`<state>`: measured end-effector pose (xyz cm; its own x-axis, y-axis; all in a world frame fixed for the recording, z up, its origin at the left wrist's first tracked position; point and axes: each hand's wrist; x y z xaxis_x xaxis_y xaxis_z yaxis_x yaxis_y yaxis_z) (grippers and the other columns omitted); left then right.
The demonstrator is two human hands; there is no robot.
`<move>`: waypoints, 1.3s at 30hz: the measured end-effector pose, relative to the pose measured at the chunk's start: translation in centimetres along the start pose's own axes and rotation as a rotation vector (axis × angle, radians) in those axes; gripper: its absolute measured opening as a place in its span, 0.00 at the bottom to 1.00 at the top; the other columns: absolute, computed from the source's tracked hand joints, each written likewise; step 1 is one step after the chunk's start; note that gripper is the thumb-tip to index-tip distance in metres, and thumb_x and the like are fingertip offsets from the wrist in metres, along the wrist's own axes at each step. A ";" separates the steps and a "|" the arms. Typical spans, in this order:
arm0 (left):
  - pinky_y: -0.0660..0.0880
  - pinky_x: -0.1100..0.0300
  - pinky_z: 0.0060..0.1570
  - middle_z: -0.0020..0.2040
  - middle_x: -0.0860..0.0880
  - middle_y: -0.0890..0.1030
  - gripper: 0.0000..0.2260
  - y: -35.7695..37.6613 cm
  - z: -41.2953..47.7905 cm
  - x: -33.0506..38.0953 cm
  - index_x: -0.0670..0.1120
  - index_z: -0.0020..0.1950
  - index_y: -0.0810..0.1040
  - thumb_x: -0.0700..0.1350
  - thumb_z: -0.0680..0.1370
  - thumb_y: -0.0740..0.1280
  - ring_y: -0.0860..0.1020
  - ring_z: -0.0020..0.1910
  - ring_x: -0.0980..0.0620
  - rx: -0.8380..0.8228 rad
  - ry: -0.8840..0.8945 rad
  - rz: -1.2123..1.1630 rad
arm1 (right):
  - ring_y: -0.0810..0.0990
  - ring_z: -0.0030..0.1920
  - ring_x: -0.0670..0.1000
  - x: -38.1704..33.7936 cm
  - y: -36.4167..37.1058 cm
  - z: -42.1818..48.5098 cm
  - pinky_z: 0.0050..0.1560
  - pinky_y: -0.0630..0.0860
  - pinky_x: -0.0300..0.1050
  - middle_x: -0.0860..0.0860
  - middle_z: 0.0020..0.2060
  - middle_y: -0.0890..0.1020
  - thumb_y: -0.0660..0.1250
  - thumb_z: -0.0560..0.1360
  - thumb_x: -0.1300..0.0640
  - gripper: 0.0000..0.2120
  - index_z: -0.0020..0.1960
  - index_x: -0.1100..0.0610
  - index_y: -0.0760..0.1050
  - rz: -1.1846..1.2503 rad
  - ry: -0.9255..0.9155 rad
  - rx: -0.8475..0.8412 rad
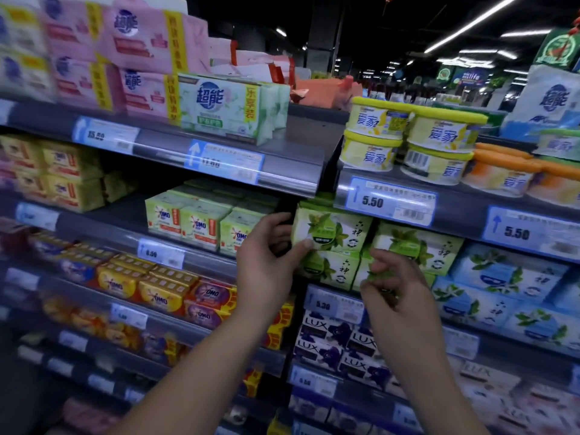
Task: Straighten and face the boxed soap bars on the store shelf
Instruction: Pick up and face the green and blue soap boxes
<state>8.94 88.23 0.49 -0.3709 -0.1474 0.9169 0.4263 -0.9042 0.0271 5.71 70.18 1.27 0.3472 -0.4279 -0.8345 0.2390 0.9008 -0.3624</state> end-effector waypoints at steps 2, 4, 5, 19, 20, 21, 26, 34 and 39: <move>0.81 0.65 0.47 0.50 0.52 0.86 0.17 -1.2 -0.4 0.1 0.46 0.61 0.81 0.42 0.75 0.78 0.84 0.50 0.59 0.016 0.003 -0.079 | 0.79 0.45 0.36 -0.1 0.2 -0.2 0.34 0.74 0.29 0.46 0.54 0.78 0.69 0.80 0.60 0.15 0.58 0.41 0.73 0.010 0.009 0.015; 0.81 0.66 0.47 0.48 0.54 0.86 0.13 -2.7 -0.7 0.2 0.49 0.57 0.82 0.43 0.74 0.79 0.84 0.48 0.59 0.026 -0.008 -0.110 | 0.79 0.47 0.33 -0.3 0.5 -0.5 0.36 0.75 0.26 0.44 0.53 0.80 0.69 0.80 0.58 0.13 0.58 0.42 0.74 0.019 -0.017 0.037; 0.81 0.65 0.47 0.48 0.54 0.87 0.13 -3.5 -0.9 0.3 0.51 0.56 0.82 0.45 0.74 0.79 0.84 0.48 0.58 0.023 -0.012 -0.094 | 0.79 0.49 0.31 -0.5 0.7 -0.7 0.36 0.76 0.26 0.43 0.53 0.80 0.69 0.80 0.55 0.11 0.58 0.41 0.74 0.039 -0.023 0.044; 0.84 0.55 0.52 0.47 0.53 0.86 0.09 -7.8 -7.6 4.3 0.53 0.53 0.84 0.51 0.74 0.76 0.85 0.49 0.53 -0.070 -0.113 -0.126 | 0.87 0.49 0.44 -2.0 0.7 -5.0 0.46 0.84 0.37 0.43 0.46 0.87 0.71 0.72 0.45 0.05 0.47 0.42 0.78 0.439 -0.028 -0.030; 0.84 0.54 0.52 0.47 0.52 0.86 0.12 -7.9 -8.0 4.7 0.50 0.54 0.84 0.52 0.72 0.76 0.86 0.49 0.51 -0.065 -0.126 -0.139 | 0.87 0.49 0.44 -2.1 0.4 -5.2 0.46 0.84 0.36 0.42 0.46 0.87 0.71 0.72 0.45 0.05 0.47 0.42 0.78 0.455 -0.020 -0.040; 0.84 0.54 0.51 0.47 0.50 0.86 0.14 -8.0 -8.3 4.9 0.48 0.54 0.84 0.52 0.71 0.76 0.86 0.49 0.50 -0.059 -0.136 -0.151 | 0.87 0.50 0.43 -2.2 0.2 -5.4 0.46 0.84 0.36 0.41 0.47 0.87 0.71 0.72 0.45 0.05 0.48 0.41 0.79 0.463 -0.019 -0.050; 0.83 0.61 0.43 0.45 0.52 0.87 0.14 -8.9 -9.4 5.8 0.53 0.57 0.84 0.52 0.72 0.75 0.86 0.46 0.53 -0.091 -0.136 -0.129 | 0.89 0.48 0.47 -2.6 -0.6 -6.6 0.45 0.84 0.36 0.41 0.50 0.88 0.72 0.71 0.41 0.12 0.53 0.40 0.80 0.504 0.016 -0.081; 0.82 0.64 0.45 0.50 0.54 0.87 0.10 -11.1 -7.4 4.8 0.57 0.52 0.84 0.48 0.72 0.75 0.86 0.48 0.54 -0.237 -0.060 -0.165 | 0.87 0.52 0.42 -3.2 0.4 -6.8 0.46 0.82 0.33 0.40 0.49 0.88 0.74 0.69 0.45 0.13 0.53 0.41 0.79 0.402 0.009 -0.087; 0.80 0.65 0.49 0.49 0.56 0.85 0.10 -13.1 -3.8 3.2 0.53 0.48 0.79 0.42 0.71 0.75 0.84 0.53 0.56 -0.407 0.097 -0.149 | 0.83 0.59 0.39 -3.8 2.8 -5.9 0.50 0.80 0.33 0.39 0.55 0.87 0.70 0.78 0.68 0.17 0.50 0.46 0.73 0.310 -0.023 -0.120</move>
<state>-0.92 98.10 1.53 -0.4873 -0.0227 0.8729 0.0099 -0.9997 -0.0205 -0.27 74.78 0.97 0.4077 -0.1323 -0.9035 0.0109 0.9901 -0.1401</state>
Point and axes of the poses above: each hand's wrist, its own z-axis towards the middle knuckle, its own y-axis out of the palm, x = y × z
